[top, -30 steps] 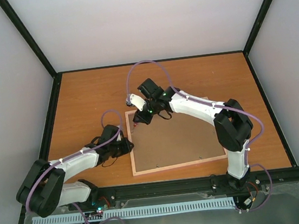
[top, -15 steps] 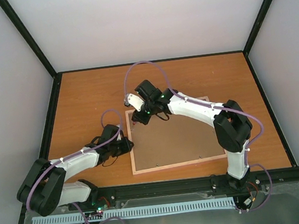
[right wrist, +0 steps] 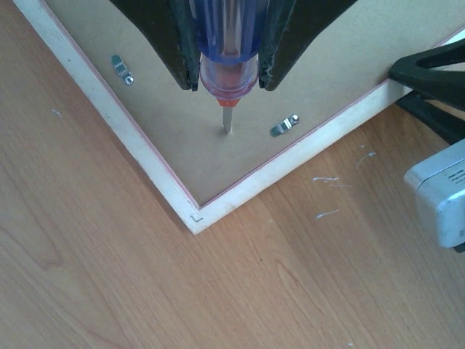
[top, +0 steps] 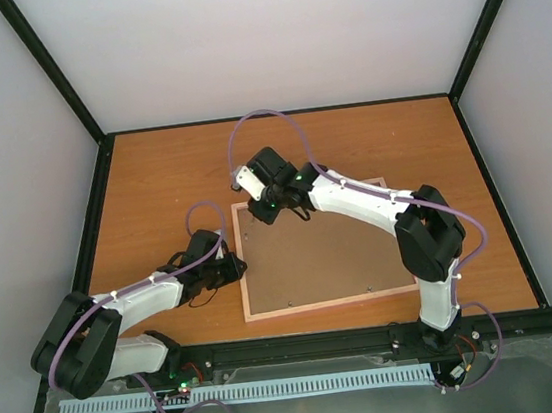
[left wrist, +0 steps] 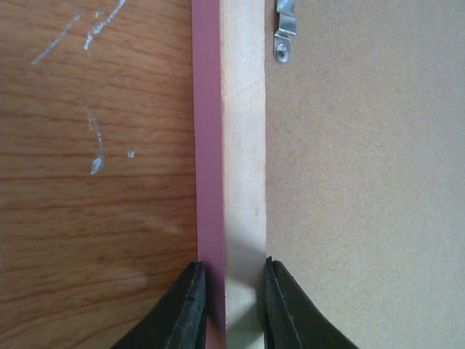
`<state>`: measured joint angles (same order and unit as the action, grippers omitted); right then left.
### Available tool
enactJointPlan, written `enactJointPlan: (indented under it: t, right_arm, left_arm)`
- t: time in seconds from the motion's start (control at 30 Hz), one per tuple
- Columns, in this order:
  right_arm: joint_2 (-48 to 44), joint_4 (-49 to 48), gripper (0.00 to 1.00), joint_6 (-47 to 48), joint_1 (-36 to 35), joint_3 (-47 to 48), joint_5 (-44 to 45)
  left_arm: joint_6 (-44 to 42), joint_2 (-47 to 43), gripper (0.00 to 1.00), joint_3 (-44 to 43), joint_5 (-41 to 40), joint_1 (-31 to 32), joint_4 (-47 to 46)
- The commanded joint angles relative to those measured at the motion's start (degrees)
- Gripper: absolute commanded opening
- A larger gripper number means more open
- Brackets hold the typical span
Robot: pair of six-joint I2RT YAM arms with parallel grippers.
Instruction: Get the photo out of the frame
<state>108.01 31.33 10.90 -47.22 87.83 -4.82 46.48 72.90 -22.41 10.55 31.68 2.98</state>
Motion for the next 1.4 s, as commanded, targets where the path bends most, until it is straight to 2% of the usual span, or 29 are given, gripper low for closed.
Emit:
enactJointPlan:
  t: [0.0, 0.07, 0.27, 0.47, 0.6, 0.77, 1.0, 1.37]
  right_arm:
    - [-3.99, 3.3, 0.03, 1.35, 0.07, -0.48, -4.02]
    - [-7.61, 3.31, 0.03, 4.27, 0.07, -2.94, -7.17]
    - [-17.84, 4.35, 0.03, 10.72, 0.28, -10.62, -7.56]
    - [-25.95, 8.66, 0.03, 16.21, 0.63, -17.52, -9.03]
    - [-29.6, 12.63, 0.03, 21.3, 0.66, -21.53, -13.3]
    - [-31.1, 19.07, 0.03, 27.56, 0.6, -22.92, -17.62]
    - [-30.25, 22.74, 0.03, 29.46, 0.23, -23.39, -23.84]
    - [-27.41, 21.95, 0.03, 29.38, -0.89, -23.67, -25.62]
  left_arm:
    - [1.72, 0.94, 0.01, 0.99, -0.35, 0.31, 1.04]
    - [1.56, 0.82, 0.01, 0.82, -0.44, 0.31, 1.18]
    - [1.36, 0.29, 0.01, 1.0, -0.91, 0.23, 1.17]
    - [1.64, -0.93, 0.01, 1.23, -0.81, 0.26, 1.29]
    - [1.6, -1.83, 0.01, 1.11, -1.01, 0.31, 1.94]
    - [1.33, -1.72, 0.01, 0.36, -1.23, 0.35, 2.72]
    - [1.17, -1.54, 0.01, 0.01, -1.24, 0.31, 1.84]
    - [1.03, -2.18, 0.01, 0.33, -1.58, 0.29, 2.45]
